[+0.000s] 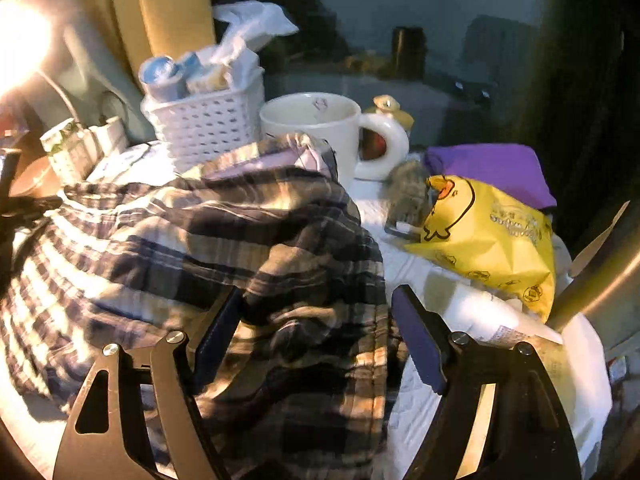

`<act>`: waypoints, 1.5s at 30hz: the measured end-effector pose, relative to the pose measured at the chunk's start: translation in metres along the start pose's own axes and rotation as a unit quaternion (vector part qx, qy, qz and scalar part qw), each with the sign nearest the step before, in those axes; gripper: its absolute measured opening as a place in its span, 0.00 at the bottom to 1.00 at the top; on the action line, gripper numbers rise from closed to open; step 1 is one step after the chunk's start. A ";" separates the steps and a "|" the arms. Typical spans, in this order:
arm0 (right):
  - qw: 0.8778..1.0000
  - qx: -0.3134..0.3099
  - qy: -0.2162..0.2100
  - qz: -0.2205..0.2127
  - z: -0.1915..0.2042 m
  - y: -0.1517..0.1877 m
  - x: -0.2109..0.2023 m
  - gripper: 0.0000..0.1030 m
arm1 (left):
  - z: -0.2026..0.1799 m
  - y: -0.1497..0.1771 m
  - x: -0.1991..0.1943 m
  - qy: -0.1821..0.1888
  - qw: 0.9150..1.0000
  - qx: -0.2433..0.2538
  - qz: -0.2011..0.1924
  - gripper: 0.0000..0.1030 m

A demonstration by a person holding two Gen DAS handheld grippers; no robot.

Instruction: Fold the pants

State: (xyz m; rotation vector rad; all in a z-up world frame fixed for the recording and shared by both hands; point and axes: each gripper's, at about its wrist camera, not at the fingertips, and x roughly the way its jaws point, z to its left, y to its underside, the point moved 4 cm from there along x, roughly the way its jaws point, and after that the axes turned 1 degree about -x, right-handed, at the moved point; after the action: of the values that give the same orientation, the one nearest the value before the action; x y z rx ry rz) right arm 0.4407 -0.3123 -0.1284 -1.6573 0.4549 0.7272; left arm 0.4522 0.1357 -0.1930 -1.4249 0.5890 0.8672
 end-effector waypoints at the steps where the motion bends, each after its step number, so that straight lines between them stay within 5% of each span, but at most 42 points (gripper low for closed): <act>1: 1.000 0.002 0.000 -0.004 0.000 -0.001 -0.003 0.78 | 0.007 0.003 -0.004 0.005 1.000 -0.012 0.004 0.12; 10: 0.998 0.057 -0.006 -0.038 -0.021 0.025 -0.060 0.78 | 0.008 0.069 -0.116 0.098 0.994 -0.033 -0.024 0.19; 13: 0.998 0.060 -0.011 -0.031 -0.017 0.044 -0.074 0.78 | -0.022 0.106 -0.148 0.135 0.990 -0.021 -0.020 0.24; 16: 0.998 0.058 -0.018 -0.021 -0.009 0.063 -0.082 0.78 | -0.055 0.149 -0.173 0.167 0.986 -0.022 -0.007 0.41; 19: 0.998 0.061 -0.027 -0.011 -0.002 0.081 -0.086 0.78 | -0.085 0.184 -0.187 0.191 0.982 -0.013 0.004 0.43; 27: 0.997 0.072 -0.040 -0.007 0.001 0.101 -0.096 0.78 | -0.140 0.225 -0.213 0.219 0.975 0.026 -0.001 0.63; 36: 0.990 0.121 -0.075 0.011 -0.014 0.112 -0.072 0.78 | -0.172 0.229 -0.183 0.121 0.986 0.114 0.000 0.68; 42: 0.978 0.181 -0.107 0.003 -0.026 0.106 -0.051 0.78 | -0.175 0.211 -0.169 0.101 0.988 0.114 -0.014 0.67; 43: 0.976 0.186 -0.111 -0.001 -0.026 0.103 -0.048 0.77 | -0.175 0.209 -0.167 0.104 0.988 0.114 -0.021 0.66; 45: 0.972 0.195 -0.127 -0.005 -0.025 0.096 -0.041 0.70 | -0.176 0.204 -0.164 0.131 0.985 0.110 -0.023 0.42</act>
State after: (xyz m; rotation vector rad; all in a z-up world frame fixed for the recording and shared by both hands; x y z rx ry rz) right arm 0.3534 -0.3608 -0.1685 -1.1797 0.3776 0.7750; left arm 0.2194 -0.0769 -0.1985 -1.3528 0.8213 0.5613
